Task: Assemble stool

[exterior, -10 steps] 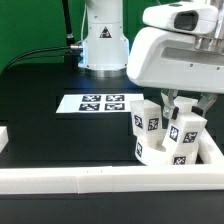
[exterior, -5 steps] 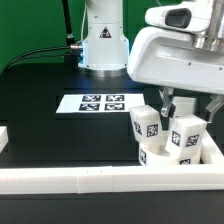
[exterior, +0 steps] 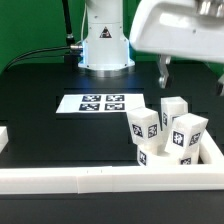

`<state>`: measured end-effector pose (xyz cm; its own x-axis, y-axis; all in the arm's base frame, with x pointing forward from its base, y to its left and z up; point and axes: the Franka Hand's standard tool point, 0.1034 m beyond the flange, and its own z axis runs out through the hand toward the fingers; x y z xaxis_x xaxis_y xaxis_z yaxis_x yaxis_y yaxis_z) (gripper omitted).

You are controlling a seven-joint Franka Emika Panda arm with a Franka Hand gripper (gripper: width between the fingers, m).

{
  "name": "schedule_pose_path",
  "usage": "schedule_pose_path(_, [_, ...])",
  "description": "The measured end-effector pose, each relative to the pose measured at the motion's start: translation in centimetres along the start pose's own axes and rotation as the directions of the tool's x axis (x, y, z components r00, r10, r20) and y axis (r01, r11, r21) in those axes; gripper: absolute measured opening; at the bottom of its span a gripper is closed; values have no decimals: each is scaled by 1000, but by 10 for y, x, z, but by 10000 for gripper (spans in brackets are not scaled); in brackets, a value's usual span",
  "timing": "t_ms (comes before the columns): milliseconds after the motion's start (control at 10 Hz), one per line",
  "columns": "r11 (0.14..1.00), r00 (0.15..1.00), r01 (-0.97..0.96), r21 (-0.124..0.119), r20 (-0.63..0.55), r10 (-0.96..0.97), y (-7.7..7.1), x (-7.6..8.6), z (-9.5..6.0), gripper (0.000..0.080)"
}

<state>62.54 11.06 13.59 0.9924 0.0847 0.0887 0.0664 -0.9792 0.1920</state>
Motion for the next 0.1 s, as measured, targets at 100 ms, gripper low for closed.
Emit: schedule_pose_path(100, [1000, 1000, 0, -2, 3, 0, 0, -1, 3, 649])
